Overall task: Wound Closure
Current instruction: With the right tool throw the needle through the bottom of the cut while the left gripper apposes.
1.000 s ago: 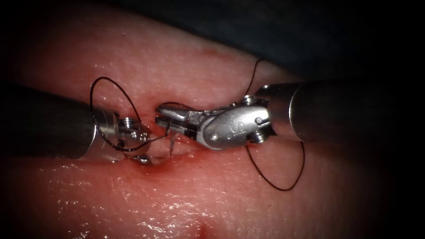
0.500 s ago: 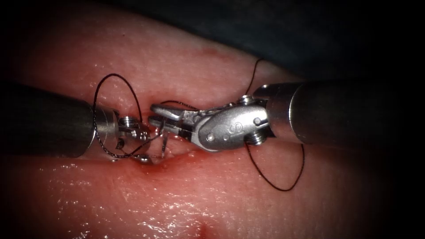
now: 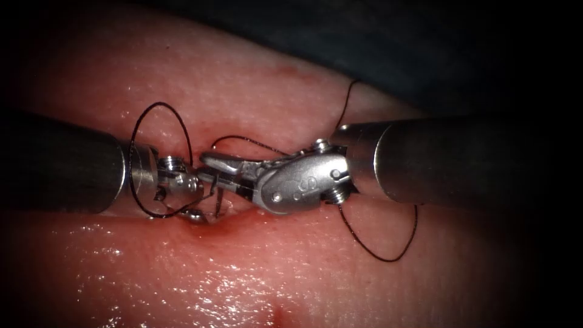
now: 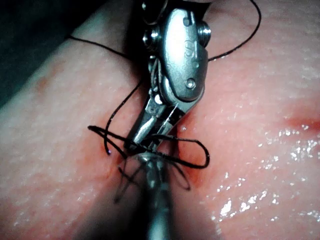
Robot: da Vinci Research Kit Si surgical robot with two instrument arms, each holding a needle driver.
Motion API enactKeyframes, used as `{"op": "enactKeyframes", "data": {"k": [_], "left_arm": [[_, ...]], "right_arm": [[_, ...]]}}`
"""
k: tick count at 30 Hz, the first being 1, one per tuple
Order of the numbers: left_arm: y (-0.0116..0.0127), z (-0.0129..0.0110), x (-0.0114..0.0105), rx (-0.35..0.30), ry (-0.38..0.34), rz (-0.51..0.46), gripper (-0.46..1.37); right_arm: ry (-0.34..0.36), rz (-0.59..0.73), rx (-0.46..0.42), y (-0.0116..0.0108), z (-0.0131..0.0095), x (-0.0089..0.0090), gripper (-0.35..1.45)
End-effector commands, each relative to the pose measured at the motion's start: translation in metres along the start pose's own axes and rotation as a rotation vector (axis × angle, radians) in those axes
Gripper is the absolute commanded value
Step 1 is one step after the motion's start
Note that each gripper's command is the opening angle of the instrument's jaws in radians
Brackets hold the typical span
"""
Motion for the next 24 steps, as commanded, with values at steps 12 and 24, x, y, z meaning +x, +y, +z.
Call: {"op": "enactKeyframes", "data": {"k": [12, 24], "left_arm": [[0.0005, -0.0038, 0.0007, 0.063, 0.054, -0.04, 0.23], [0.0032, -0.0065, 0.0009, 0.051, 0.066, -0.042, -0.08]], "right_arm": [[0.009, 0.029, -0.025, 0.0007, 0.0001, 0.0003, -0.35], [0.007, 0.041, -0.022, 0.0007, 0.0002, 0.0002, -0.35]]}}
